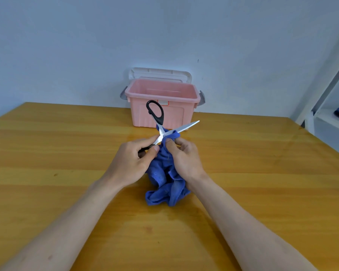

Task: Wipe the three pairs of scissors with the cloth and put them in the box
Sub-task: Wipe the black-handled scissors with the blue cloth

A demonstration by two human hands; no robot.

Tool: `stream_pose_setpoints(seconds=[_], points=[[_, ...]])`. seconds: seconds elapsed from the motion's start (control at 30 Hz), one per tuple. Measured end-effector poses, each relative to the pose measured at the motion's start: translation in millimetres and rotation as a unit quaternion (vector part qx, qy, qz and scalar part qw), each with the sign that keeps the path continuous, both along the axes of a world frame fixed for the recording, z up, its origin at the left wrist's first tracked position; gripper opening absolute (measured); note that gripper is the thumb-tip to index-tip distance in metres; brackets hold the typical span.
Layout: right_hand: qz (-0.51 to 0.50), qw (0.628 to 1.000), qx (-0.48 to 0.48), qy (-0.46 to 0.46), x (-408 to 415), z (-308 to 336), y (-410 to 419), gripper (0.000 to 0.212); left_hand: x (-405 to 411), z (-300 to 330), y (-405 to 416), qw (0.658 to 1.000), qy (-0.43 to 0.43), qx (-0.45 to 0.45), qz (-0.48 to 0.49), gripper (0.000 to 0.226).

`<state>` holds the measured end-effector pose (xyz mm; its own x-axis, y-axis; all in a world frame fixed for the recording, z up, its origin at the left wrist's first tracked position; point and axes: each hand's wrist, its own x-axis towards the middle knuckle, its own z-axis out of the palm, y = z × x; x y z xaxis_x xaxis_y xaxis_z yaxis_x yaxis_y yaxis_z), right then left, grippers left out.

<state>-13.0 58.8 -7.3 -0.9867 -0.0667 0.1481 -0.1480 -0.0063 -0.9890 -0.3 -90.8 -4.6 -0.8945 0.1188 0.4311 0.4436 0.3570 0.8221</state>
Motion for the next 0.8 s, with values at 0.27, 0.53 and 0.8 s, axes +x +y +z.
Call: stream_pose_setpoints(seconds=[0.27, 0.53, 0.8], points=[[0.098, 0.994, -0.032, -0.04, 0.8, 0.8, 13.5, 0.021, -3.6, -1.5, -10.2, 0.999, -0.03, -0.011, -0.008, 0.031], [-0.007, 1.0, -0.018, 0.01, 1.9, 1.2, 10.2, 0.033, 2.2, 1.2, -1.3, 1.0, 0.012, -0.013, -0.025, 0.033], [0.016, 0.999, -0.031, 0.01, 2.1, -2.0, 7.1, 0.028, -2.5, 0.3, -3.6, 1.0, 0.023, -0.004, -0.012, 0.042]])
